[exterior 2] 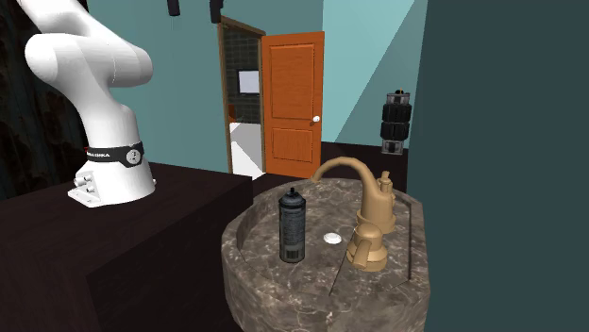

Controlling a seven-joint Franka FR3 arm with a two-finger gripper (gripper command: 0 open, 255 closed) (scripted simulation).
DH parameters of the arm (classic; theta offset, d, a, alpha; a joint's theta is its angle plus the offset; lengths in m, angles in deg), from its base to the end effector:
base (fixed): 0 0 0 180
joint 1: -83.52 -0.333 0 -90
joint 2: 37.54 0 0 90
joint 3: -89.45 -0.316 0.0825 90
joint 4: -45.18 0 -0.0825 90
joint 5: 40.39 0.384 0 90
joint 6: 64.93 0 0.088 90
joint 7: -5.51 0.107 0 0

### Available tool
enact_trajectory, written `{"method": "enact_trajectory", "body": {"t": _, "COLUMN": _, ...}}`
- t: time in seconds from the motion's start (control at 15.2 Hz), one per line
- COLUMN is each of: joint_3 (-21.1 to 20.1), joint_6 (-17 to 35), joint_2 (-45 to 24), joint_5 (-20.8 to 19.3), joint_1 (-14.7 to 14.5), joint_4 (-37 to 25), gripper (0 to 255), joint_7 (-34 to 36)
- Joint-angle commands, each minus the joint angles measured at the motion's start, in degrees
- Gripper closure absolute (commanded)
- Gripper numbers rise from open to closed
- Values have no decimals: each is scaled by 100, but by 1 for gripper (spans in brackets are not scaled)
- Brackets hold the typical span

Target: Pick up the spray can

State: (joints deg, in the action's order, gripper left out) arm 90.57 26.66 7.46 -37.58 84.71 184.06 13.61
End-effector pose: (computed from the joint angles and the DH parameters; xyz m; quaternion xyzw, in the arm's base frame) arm 0.3072 -0.0087 0.5608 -0.9953 0.0888 0.0217 0.0303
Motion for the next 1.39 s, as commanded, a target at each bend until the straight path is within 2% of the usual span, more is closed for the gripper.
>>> {"method": "enact_trajectory", "body": {"t": 0.0, "joint_3": 0, "joint_6": 0, "joint_2": 0, "joint_5": 0, "joint_1": 0, "joint_4": 0, "gripper": 0, "joint_7": 0}}
{"method": "enact_trajectory", "body": {"t": 0.66, "joint_3": -339, "joint_6": 1877, "joint_2": -1130, "joint_5": 982, "joint_1": 220, "joint_4": 1021, "gripper": 0, "joint_7": 1545}}
{"method": "enact_trajectory", "body": {"t": 1.32, "joint_3": -547, "joint_6": 4019, "joint_2": -3102, "joint_5": 2329, "joint_1": 115, "joint_4": 1321, "gripper": 0, "joint_7": 2524}}
